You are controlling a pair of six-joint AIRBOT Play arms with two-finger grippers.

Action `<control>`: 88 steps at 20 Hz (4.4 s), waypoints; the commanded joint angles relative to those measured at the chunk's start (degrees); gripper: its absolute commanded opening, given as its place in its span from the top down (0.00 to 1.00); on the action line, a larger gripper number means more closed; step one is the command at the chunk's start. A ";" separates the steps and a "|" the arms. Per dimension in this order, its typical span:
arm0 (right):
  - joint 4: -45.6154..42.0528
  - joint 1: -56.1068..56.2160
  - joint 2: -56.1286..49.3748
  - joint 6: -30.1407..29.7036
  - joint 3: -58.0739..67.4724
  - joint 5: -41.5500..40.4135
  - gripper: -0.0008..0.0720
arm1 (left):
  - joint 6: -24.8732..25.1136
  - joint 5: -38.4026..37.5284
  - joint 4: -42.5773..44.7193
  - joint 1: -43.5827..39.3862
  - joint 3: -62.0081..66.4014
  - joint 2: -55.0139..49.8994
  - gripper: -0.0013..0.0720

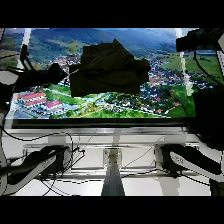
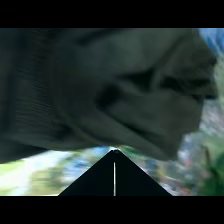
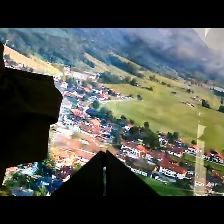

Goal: Fold the clothes and pants, and hang the long-sleeved shirts on hangers.

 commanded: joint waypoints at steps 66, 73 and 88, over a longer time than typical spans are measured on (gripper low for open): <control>28.15 41.59 -40.19 -42.69 0.00 -35.93 0.40 | 37.55 -3.37 -11.21 6.97 -6.64 -29.51 0.96; 33.07 37.68 -43.78 -50.10 0.87 -33.97 0.40 | 37.57 -6.10 -11.23 6.97 -6.64 -29.51 0.96; 33.62 34.93 -49.94 -51.54 10.73 -29.97 0.95 | 37.77 -8.85 -15.91 7.02 -6.64 -29.51 0.96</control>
